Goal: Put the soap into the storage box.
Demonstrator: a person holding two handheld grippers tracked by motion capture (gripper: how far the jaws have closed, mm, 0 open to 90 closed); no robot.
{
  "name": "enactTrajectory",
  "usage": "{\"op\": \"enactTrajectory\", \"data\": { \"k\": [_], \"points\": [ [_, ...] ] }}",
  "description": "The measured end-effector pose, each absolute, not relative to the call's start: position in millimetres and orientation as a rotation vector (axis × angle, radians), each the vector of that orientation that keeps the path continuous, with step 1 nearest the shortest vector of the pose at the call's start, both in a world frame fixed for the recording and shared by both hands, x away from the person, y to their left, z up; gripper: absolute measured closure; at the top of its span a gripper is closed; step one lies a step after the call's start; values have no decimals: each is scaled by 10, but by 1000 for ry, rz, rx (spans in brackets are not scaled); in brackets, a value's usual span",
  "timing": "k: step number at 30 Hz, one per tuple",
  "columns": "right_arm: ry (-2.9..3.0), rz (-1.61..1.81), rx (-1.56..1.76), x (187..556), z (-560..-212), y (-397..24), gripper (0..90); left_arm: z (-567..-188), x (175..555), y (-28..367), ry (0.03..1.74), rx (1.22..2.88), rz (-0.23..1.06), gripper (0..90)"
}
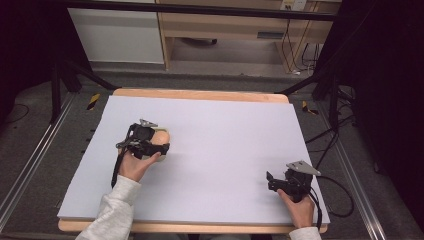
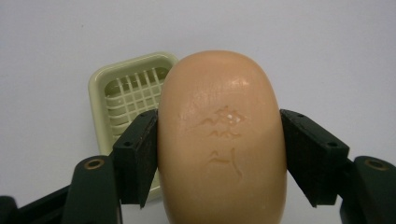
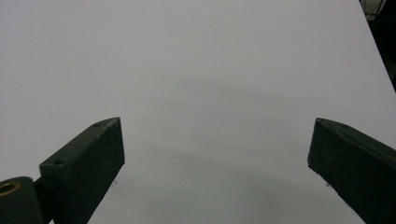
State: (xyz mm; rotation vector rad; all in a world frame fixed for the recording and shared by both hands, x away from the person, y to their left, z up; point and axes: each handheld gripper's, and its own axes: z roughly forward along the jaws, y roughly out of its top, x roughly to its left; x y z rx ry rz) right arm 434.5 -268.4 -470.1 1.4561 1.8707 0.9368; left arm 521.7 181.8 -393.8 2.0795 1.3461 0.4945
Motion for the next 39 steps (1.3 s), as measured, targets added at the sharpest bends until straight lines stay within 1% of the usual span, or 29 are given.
{"op": "enactTrajectory", "data": {
  "k": [11,31,39],
  "points": [
    [1877,927,1446,4348,-4702,-2674,41,-4000,5404,1881,1393,2031,517,316],
    [1876,927,1448,4355,-4704,-2672,41,-4184,5617,1944,1452,2031,528,317],
    [1878,923,1447,4356,-4707,-2670,41,-4245,5648,1946,1467,2035,528,317]
  ]
}}
